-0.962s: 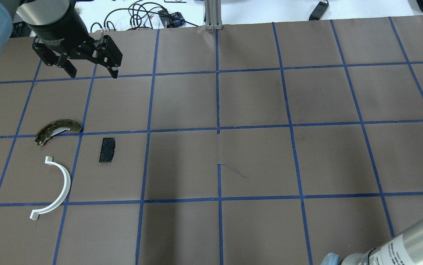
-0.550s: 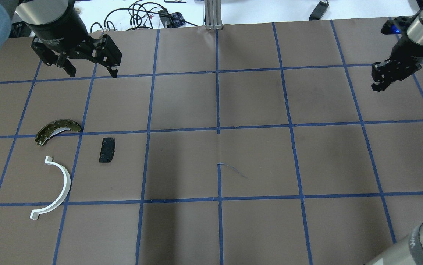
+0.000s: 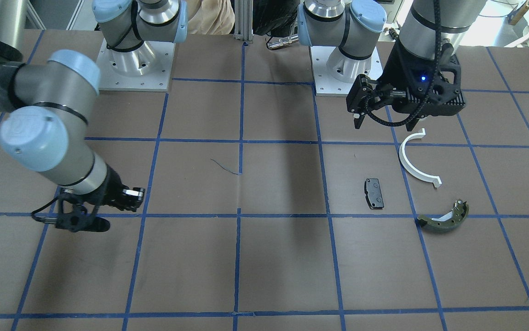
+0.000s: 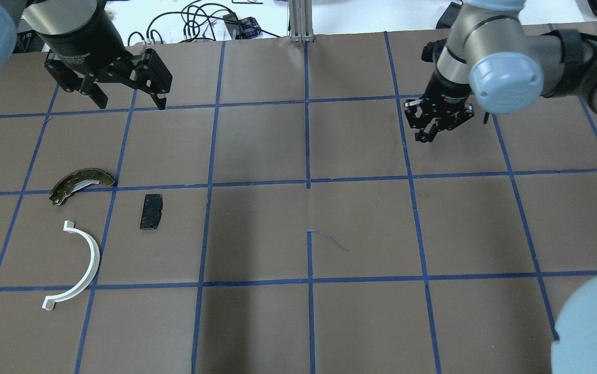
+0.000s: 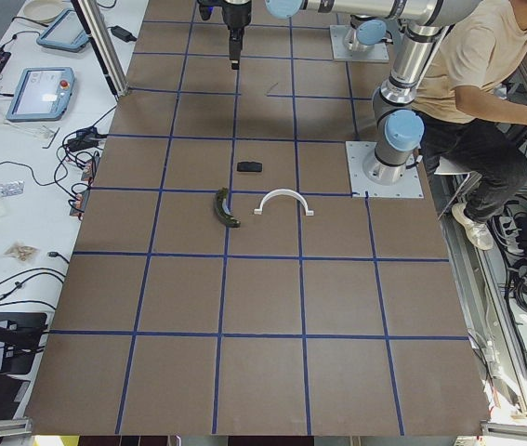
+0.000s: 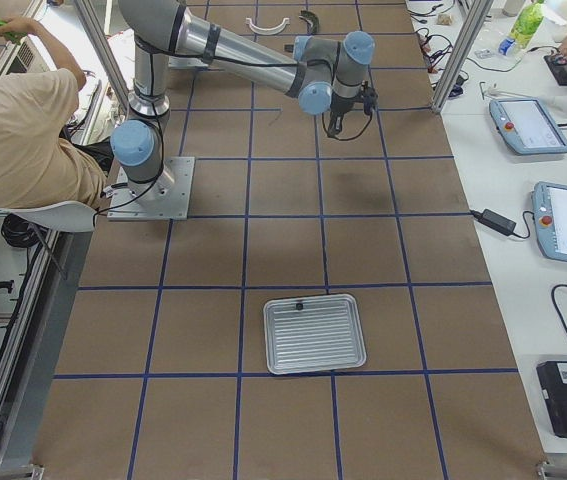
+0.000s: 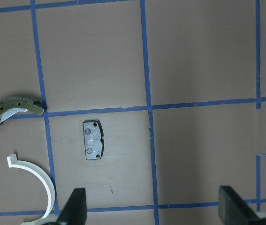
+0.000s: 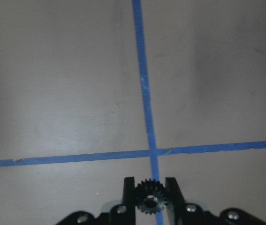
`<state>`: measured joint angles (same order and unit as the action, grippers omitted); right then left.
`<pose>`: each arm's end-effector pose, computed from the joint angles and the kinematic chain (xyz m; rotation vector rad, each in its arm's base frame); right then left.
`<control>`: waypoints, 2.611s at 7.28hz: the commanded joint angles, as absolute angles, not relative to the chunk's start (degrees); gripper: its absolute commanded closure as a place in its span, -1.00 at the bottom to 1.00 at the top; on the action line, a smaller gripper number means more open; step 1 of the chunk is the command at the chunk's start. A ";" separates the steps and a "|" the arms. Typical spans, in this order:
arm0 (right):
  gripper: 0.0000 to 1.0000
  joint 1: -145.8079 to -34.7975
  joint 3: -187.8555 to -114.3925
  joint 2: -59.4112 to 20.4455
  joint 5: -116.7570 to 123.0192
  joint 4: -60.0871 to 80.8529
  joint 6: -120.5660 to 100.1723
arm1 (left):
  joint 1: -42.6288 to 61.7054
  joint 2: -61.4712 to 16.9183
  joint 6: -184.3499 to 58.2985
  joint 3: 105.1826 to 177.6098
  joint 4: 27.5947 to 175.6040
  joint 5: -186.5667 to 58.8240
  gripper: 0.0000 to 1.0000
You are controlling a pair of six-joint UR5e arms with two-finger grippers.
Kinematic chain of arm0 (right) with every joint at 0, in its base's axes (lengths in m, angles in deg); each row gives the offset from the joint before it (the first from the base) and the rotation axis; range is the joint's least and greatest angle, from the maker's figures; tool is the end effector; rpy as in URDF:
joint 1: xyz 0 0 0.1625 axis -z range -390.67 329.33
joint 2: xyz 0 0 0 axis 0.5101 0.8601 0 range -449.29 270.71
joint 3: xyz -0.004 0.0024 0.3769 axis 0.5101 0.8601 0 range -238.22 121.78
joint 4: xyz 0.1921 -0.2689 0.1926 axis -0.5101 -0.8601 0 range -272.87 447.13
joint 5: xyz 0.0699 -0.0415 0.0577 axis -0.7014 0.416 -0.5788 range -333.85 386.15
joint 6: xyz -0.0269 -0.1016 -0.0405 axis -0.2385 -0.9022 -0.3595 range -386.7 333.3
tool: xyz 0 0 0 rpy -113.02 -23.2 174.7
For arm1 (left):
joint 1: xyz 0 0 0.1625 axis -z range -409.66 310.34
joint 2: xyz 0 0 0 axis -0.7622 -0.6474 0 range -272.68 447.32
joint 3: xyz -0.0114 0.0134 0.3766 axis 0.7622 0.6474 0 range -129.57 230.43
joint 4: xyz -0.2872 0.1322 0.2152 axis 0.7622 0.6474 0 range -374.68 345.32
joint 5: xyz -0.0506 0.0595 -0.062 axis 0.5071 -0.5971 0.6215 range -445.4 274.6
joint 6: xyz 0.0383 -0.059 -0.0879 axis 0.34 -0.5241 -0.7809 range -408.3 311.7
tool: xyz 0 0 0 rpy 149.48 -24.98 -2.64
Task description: Place bearing gear from tray to pile
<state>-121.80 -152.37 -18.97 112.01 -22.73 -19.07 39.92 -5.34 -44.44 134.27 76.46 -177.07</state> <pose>0.1522 -0.5436 0.2536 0.1779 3.0675 0.1147 -0.1266 -0.4805 0.4527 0.0921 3.1090 -0.0623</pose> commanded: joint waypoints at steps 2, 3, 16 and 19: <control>1.00 -134.09 -155.93 -20.99 108.79 -31.13 -0.90 | 39.90 -5.32 -44.43 134.27 76.55 -176.99 -1.00; 1.00 -137.34 -157.17 -22.13 108.34 -34.30 2.45 | 39.82 -5.32 -44.43 134.27 76.55 -176.90 -1.00; -1.00 -126.79 -157.09 -15.92 109.39 -27.07 -13.88 | 43.92 -15.51 -53.09 149.80 62.71 -175.58 -1.00; -0.99 -111.49 -157.18 -11.69 111.40 -17.67 -42.51 | 55.70 -20.68 -68.28 153.25 49.31 -175.67 -1.00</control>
<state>-117.37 -157.15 -13.10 110.53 -21.75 -30.44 51.62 -18.55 -61.95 152.16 53.16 -175.89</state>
